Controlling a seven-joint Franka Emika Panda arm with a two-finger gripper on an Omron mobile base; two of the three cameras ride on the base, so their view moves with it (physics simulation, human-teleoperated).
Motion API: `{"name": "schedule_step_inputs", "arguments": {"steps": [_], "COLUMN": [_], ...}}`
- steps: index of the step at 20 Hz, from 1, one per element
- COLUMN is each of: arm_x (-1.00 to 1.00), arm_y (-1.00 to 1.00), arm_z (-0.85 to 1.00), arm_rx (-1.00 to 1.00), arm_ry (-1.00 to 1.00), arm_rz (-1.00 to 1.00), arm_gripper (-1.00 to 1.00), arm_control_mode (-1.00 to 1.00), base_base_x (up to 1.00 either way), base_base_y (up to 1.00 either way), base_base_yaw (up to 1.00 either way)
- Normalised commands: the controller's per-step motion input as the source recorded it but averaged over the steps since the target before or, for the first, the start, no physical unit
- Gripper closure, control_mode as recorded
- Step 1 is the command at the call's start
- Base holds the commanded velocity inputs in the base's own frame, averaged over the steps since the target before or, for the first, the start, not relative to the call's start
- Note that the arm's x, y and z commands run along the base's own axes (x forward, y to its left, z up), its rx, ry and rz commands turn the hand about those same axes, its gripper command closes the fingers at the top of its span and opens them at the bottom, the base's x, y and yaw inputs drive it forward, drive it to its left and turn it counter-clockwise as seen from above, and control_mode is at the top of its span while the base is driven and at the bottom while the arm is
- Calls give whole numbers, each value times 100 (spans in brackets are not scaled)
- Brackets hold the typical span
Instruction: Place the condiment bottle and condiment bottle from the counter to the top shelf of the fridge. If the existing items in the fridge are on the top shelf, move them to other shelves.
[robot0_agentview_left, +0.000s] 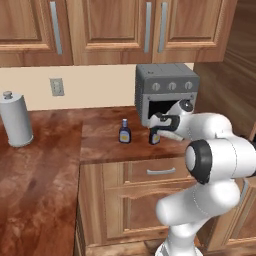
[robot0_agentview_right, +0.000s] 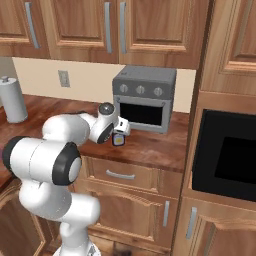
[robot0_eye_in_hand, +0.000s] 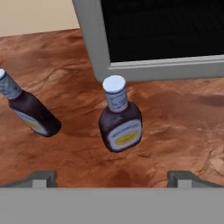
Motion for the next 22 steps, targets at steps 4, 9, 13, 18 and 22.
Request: {"name": "schedule_step_inputs", "arguments": {"steps": [4,9,13,18,22], "arm_x": [23,29,28,24,25], "arm_y": [0,0,0,0,0], "arm_z": [-11,-10,-10,-15,-17], "arm_rx": [0,0,0,0,-1], "arm_ry": [-3,-4,-4,-4,-4], "arm_rz": [0,0,0,0,0], "arm_gripper": [-100,-100,-100,-100,-100], "arm_control_mode": [-100,-100,-100,-100,-100], "base_base_x": [0,0,0,0,0], "base_base_y": [0,0,0,0,0], "base_base_yaw": [0,0,0,0,0]}}
